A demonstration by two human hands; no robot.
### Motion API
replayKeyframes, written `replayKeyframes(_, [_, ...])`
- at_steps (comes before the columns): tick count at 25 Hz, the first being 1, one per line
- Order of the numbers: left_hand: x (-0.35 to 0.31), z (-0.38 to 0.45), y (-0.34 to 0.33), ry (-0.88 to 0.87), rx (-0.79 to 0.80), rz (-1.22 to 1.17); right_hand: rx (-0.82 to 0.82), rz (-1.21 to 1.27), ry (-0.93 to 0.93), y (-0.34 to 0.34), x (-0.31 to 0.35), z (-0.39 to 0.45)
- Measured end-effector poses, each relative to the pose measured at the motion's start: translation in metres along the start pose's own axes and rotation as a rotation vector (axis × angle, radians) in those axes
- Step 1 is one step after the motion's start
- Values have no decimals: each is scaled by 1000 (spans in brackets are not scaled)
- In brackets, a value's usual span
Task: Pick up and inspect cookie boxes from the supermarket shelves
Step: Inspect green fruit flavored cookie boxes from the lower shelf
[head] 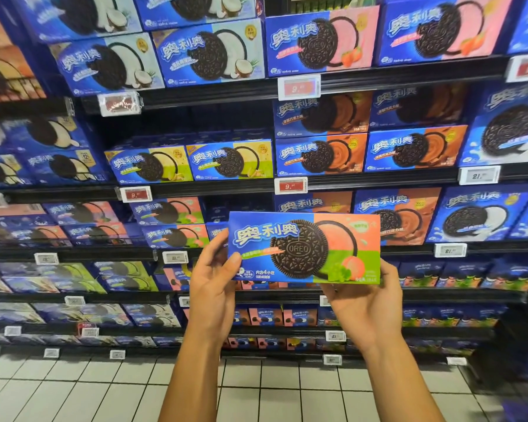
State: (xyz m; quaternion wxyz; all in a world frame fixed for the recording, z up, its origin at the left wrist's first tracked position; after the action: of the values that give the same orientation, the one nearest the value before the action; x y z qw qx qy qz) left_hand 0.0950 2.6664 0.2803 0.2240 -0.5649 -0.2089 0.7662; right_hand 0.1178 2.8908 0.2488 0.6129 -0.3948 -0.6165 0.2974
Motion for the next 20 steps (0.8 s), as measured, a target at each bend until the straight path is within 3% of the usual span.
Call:
replayKeyframes(11, [-7,-2,12,-106,1,373,-26,-20,-45,7,12,8])
replayKeyframes(20, [-13,-4,2,-174,45,393,-82,-88,-34,13,14,9])
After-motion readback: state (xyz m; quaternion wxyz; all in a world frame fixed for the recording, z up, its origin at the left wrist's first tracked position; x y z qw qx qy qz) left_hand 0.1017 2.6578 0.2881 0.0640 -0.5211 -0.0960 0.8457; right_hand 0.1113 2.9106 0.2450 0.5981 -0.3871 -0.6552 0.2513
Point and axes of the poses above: each hand's wrist, its own z-axis towards the middle knuckle, its own y-axis out of the back of the hand, x = y × z, the point moved 3 cm from there along z, towards the middle knuckle, and after that the axes turned 4 degrees about -z, right-handed, at the moved point
